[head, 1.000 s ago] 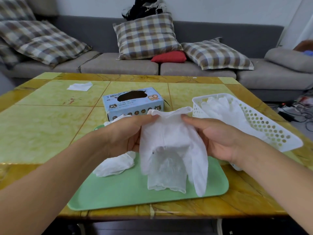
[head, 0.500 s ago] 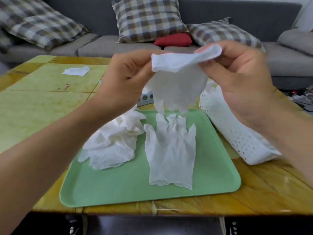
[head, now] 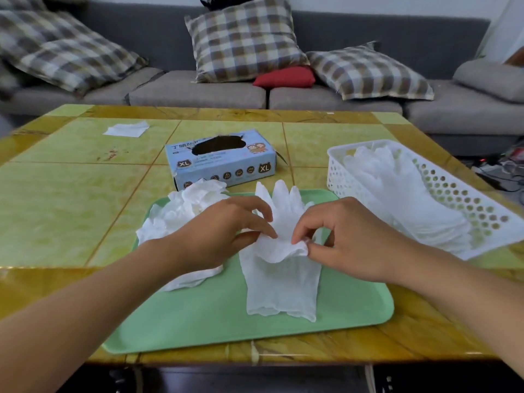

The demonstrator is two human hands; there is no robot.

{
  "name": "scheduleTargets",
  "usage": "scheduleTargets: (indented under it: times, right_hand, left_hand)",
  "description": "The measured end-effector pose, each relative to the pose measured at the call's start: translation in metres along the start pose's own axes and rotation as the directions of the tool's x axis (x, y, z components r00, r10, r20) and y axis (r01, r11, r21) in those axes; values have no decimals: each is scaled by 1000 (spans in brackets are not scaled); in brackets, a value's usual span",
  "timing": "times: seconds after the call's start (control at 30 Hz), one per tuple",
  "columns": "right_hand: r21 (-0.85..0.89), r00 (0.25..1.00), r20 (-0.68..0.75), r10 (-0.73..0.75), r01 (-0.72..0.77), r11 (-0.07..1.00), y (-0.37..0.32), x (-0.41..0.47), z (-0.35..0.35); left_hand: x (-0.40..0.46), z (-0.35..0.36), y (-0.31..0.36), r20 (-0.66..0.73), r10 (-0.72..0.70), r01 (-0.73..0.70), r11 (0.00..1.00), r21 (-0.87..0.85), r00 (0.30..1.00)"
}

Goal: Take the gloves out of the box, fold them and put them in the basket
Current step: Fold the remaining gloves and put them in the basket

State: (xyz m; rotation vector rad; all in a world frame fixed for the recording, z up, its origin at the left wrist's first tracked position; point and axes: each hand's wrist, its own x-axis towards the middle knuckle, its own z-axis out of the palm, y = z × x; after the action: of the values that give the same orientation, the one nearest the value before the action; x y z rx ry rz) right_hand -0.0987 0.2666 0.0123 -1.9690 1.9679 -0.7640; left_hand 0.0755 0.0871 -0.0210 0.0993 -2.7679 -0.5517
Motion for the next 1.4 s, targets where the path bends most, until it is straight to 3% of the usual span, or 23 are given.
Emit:
scheduleTargets:
  times: [0.07, 0.23, 0.43, 0.63, 0.77, 0.87, 0.97, 1.07, 1.13, 1.3, 1.33, 1.4]
  right_hand:
    - [-19, 993, 113, 16, -13, 1000, 1, -7, -2]
    - [-5, 946, 306, 107, -111, 994, 5, -17, 8]
    - [25, 935, 333, 125, -142, 990, 8, -21, 13]
    - [-115, 900, 417, 125, -84, 990, 5, -25, 15]
    - [-148, 896, 440, 61, 5, 989, 5, -26, 17]
    - [-189, 907, 420, -2, 89, 978, 4, -25, 24]
    - [-201, 906, 423, -14, 109, 974, 3, -22, 29]
    - [-84, 897, 442, 26, 13, 996, 4, -20, 26]
    - [66, 896, 438, 74, -114, 991, 6, -17, 20]
    - [313, 887, 440, 141, -299, 901, 10, -11, 10]
    - [400, 891, 431, 143, -331, 855, 9, -10, 11]
    - [626, 900, 397, 181, -410, 663, 7, -8, 11]
  left_hand:
    - [-1, 0, 7, 50, 27, -24, 998, -60, 998]
    - [-14, 6, 12, 224, -62, 84, 993, -88, 973]
    - [-22, 5, 14, 265, -82, 110, 990, -92, 961]
    - [-26, 3, 20, 315, -74, 81, 997, -8, 946]
    - [-27, 4, 19, 300, -88, 61, 993, 97, 950]
    - [-25, 5, 19, 312, -77, 74, 997, 19, 947]
    - [-27, -2, 20, 417, -62, 114, 988, -100, 907]
    - [-30, -6, 21, 550, -90, 168, 981, -93, 831]
    - [-30, -1, 21, 517, -101, 157, 985, -66, 850]
    - [-29, 21, 24, 236, -18, 41, 995, -92, 972]
    - [-28, 22, 26, 161, 2, 17, 993, -121, 987]
    - [-23, 17, 31, 6, -36, 36, 974, -225, 999]
